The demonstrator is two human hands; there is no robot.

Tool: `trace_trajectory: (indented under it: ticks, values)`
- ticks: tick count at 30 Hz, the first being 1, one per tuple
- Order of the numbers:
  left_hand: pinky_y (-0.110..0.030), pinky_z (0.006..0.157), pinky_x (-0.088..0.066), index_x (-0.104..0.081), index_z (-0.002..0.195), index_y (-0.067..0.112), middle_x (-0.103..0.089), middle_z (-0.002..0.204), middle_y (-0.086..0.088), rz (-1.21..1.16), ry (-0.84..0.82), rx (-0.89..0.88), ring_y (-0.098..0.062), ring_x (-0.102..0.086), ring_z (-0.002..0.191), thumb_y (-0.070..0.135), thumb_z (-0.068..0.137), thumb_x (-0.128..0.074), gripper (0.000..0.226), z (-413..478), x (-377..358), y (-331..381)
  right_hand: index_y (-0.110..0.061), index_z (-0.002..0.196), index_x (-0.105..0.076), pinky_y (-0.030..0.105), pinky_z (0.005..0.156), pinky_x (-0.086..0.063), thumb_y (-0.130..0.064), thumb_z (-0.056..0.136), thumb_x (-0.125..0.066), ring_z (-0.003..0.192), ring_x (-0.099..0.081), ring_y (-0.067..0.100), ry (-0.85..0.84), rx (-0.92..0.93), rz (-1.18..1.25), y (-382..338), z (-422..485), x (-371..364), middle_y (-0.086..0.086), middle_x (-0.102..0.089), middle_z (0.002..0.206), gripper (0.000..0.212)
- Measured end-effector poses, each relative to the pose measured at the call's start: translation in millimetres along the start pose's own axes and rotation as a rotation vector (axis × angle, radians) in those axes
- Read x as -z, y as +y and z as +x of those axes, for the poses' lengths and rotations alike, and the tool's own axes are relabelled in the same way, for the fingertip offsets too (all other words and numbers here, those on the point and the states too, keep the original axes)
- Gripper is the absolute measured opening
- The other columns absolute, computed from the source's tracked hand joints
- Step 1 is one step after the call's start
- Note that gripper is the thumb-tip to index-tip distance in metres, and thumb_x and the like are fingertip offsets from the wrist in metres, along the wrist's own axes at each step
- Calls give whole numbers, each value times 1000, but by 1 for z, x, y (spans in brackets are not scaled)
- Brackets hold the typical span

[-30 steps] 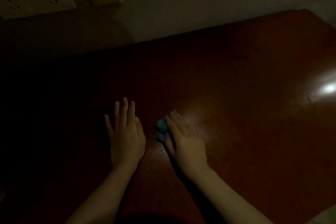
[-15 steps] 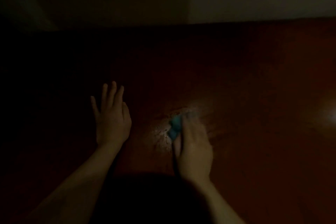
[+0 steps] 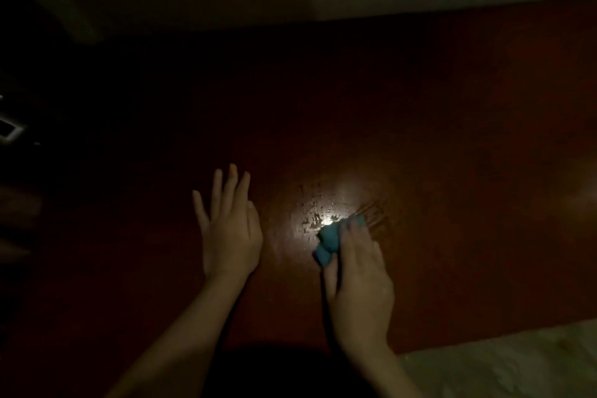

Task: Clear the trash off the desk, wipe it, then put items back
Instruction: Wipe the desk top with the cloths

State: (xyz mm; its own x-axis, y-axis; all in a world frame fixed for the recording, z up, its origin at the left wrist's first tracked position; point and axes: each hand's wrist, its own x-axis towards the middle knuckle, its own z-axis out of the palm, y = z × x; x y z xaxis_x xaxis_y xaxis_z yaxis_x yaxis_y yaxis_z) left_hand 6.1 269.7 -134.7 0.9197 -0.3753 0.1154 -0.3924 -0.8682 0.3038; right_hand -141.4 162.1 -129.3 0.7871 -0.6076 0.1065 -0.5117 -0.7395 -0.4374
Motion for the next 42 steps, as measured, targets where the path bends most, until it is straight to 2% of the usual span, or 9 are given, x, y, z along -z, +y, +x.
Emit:
trace_trajectory:
  ticks: [5,9,13,19,24,29,32,38,42]
  values:
    - [-48,119,3,-34,146,14,-24,156,-2,-10,-12,-47,-15,-9,147,32,96,-16,56,-42,5,0,-7,127,-59,35,101,-44,-31,87,-48,123,-53,21,-91,316,1,-2,-60,0,8,-55,134,48]
    - [-43,118,12,-30,149,17,-15,158,2,40,-75,-122,-12,-1,147,34,97,-15,57,-55,6,0,-10,132,-53,33,102,-41,-36,90,-51,124,-52,23,-17,49,0,58,-66,36,8,-52,138,49]
    - [-50,118,7,-31,148,16,-16,158,0,49,-80,-181,-15,-2,148,33,96,-18,56,-60,3,8,-8,133,-52,39,105,-36,-18,88,-56,127,-50,26,76,-106,-41,106,-50,59,3,-48,138,46]
    - [-57,117,-4,-30,148,15,-18,157,-3,24,-83,-157,-18,-5,147,35,96,-16,57,-31,-20,70,-14,132,-52,43,97,-37,-27,75,-72,124,-44,17,31,35,-59,96,-21,54,3,-50,136,61]
    - [-59,116,-8,-29,148,12,-21,157,-7,76,-42,-106,-22,-8,147,32,97,-16,56,11,-43,113,-12,129,-58,29,107,-35,-25,77,-74,127,-49,13,-17,323,-44,113,36,51,3,-53,137,56]
    - [-58,116,-5,-31,146,11,-23,157,-8,93,-7,-71,-23,-10,147,31,95,-15,57,62,-61,160,-6,120,-64,34,98,-50,-26,87,-47,119,-58,20,63,345,-33,111,153,25,9,-62,127,42]
    - [-52,117,5,-27,149,13,-16,159,-6,75,19,-23,-19,-4,148,35,95,-9,61,96,-72,183,-7,120,-64,34,96,-48,-24,86,-51,116,-60,22,39,367,-44,130,224,28,10,-61,127,40]
    - [-52,117,6,-27,149,13,-14,159,-6,68,28,18,-19,-1,148,31,99,-15,55,124,-82,194,-14,136,-44,33,82,-50,-22,95,-47,118,-52,21,31,43,-8,236,262,91,3,-47,139,43]
    - [-51,118,8,-27,149,12,-13,160,-5,38,40,50,-17,0,148,23,102,-27,48,128,-80,195,-10,135,-46,27,74,-49,-23,93,-46,112,-54,21,99,-97,-55,221,231,84,5,-49,136,44]
